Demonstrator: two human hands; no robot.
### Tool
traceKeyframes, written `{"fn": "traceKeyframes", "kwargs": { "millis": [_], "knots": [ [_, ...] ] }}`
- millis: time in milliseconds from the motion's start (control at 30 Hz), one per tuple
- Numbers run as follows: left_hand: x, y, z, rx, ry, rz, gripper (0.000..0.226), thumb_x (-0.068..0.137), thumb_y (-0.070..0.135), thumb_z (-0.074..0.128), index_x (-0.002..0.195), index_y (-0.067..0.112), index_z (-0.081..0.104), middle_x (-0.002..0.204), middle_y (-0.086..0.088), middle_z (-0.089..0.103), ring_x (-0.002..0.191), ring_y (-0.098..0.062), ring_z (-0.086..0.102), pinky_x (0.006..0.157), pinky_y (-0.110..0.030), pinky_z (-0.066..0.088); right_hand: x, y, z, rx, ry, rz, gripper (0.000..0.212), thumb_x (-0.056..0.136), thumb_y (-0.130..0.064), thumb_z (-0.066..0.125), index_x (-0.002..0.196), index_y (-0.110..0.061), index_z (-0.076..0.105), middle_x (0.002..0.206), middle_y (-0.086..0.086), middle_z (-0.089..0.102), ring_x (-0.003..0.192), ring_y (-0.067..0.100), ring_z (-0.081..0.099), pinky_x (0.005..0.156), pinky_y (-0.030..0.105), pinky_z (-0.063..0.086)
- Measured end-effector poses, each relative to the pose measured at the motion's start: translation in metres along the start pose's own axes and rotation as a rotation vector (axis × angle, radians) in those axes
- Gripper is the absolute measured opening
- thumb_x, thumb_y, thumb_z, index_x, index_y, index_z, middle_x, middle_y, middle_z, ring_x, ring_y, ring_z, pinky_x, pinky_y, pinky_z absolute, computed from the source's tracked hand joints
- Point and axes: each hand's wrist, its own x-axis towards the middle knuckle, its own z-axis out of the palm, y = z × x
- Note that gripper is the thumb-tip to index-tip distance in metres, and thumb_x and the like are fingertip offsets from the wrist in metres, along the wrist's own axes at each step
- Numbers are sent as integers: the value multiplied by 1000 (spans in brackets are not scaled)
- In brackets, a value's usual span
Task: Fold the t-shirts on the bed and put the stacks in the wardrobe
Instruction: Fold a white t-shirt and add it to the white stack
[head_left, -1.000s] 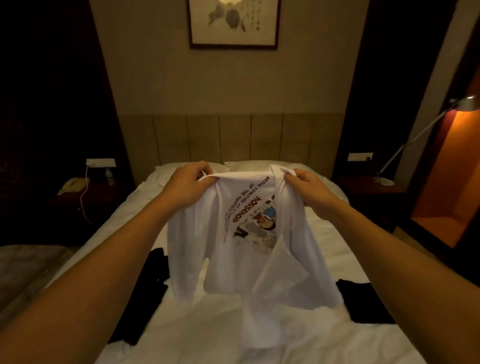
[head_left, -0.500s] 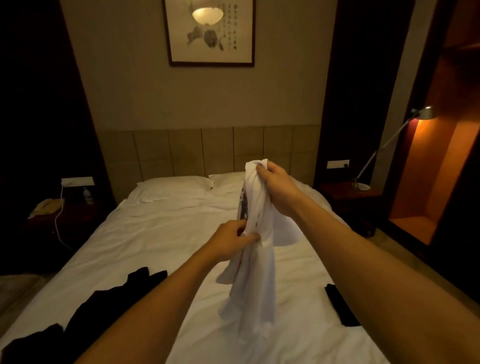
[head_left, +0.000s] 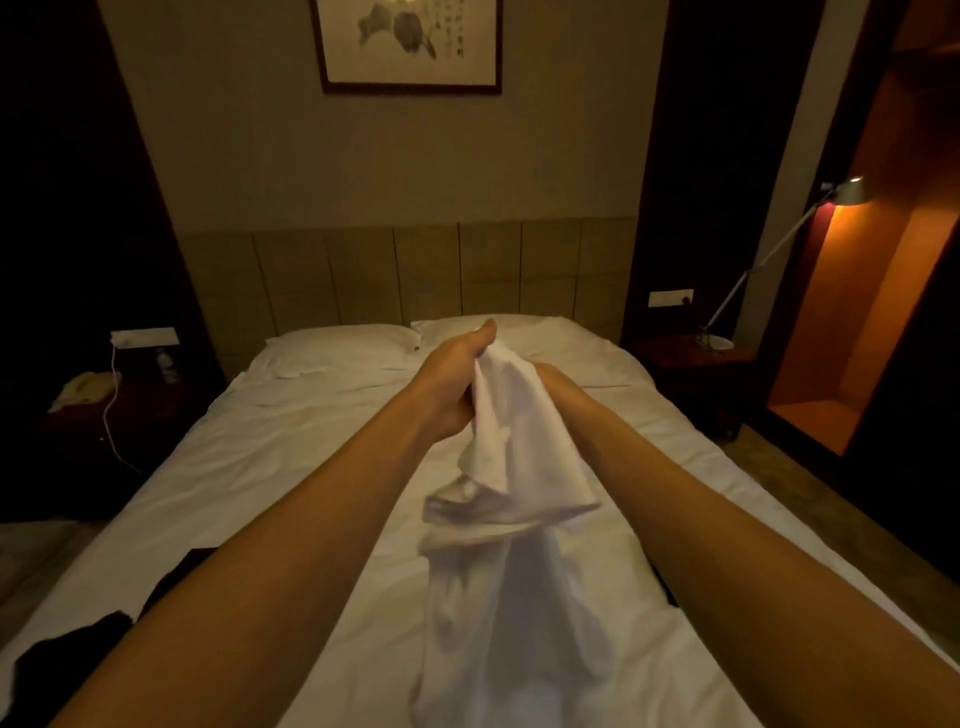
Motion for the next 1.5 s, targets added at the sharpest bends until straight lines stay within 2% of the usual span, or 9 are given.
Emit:
{"fn": "traceKeyframes", "kwargs": {
  "millis": [167,333,467,600,733,833,1033,1400,1500],
  "knots": [
    [5,-3,6,122,14,131,27,103,36,49,95,15,63,92,-5,72,86,-19,68,76,-30,56,-3,5,-19,43,-59,-43,83,72,-83,56,120,-16,67,116,10,70,110,30,66,99,46,52],
    [8,4,17,346,54,235,27,102,39,49,105,17,64,99,2,66,84,-7,61,67,-18,46,-5,-6,-29,-447,-5,-384,37,90,-14,60,127,-18,58,112,6,67,103,21,66,91,41,57],
    [26,-10,1,888,174,543,35,98,46,51,114,20,70,115,-2,56,112,-23,53,97,-40,47,-7,-17,-40,-355,102,-449,31,97,-4,42,114,-16,66,98,2,68,91,18,66,80,36,56],
    [30,-35,-25,1123,452,737,76,87,49,64,151,28,27,149,-7,31,138,-28,27,109,-41,29,-11,-34,-44,-301,28,-462,31,93,1,41,86,-15,66,78,2,62,71,15,59,64,30,48],
    [39,-54,-34,937,42,396,25,93,25,61,117,17,66,107,-10,66,104,-28,62,79,-34,49,-15,-46,-46,-397,-15,-456,28,89,6,41,79,-12,61,75,2,56,67,12,53,60,24,44],
    [44,-53,-52,809,112,396,20,96,19,57,81,16,71,77,-5,66,72,-18,59,65,-30,45,-11,-48,-65,-552,115,-451,19,89,1,47,97,-3,64,87,7,61,78,17,57,66,27,47],
    [47,-26,-75,928,137,465,21,99,21,54,96,18,75,87,-2,69,79,-17,62,64,-28,46,-6,-36,-96,-927,219,-366,6,92,-18,61,97,-22,60,91,-2,60,83,15,60,64,21,49],
    [38,-18,-82,1047,40,489,17,98,27,57,113,30,65,104,0,66,95,-20,62,70,-26,48,-9,-57,-81,-740,171,-361,14,93,-22,61,105,-14,60,95,0,60,87,16,59,67,24,48],
    [27,-14,-37,930,-190,522,71,83,42,75,143,38,37,132,6,53,115,-10,55,86,-22,50,-9,-71,-49,-696,89,-370,23,91,-22,64,104,-5,58,90,6,58,77,17,54,67,28,46]
  ]
}}
